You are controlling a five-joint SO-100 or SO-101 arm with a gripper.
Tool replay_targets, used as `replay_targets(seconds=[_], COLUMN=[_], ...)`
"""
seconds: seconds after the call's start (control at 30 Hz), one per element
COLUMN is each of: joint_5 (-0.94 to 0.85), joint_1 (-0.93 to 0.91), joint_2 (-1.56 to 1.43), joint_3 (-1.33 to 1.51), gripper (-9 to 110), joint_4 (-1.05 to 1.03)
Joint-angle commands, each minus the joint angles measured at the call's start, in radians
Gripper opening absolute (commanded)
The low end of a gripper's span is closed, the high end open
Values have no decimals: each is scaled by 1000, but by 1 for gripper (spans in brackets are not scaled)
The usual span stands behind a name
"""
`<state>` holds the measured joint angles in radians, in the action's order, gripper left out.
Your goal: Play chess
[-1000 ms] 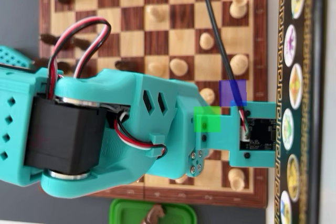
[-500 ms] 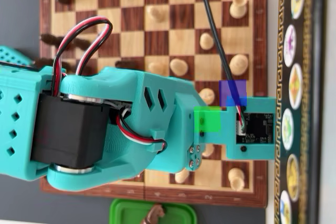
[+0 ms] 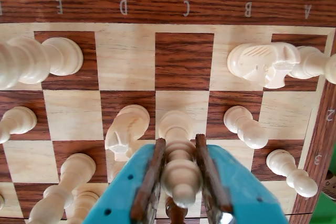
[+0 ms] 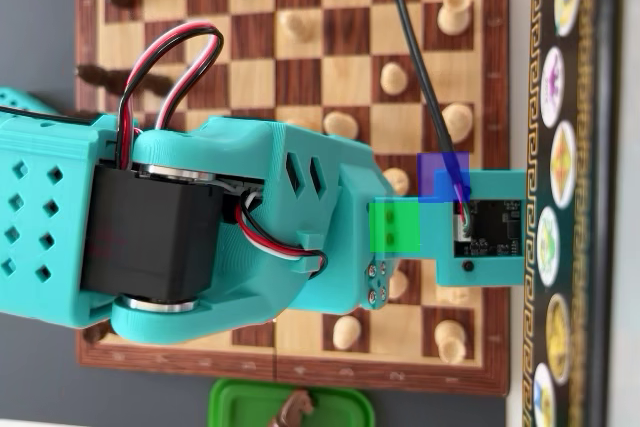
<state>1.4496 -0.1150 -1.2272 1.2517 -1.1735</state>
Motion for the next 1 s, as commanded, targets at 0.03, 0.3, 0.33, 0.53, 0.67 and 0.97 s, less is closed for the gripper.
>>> replay_targets(seconds=[0.03, 0.3, 0.33, 0.53, 0.67, 0.97], joint_5=[-6, -6, -6, -8, -8, -8], joint_1=[-9, -5, -6, -12, -12, -11], joint_2=[-15, 43, 46, 48, 46, 46], joint_3=[-41, -58, -63, -72, -72, -72], gripper=[5, 5, 5, 5, 5, 11], joint_4=[15, 17, 17, 17, 17, 15])
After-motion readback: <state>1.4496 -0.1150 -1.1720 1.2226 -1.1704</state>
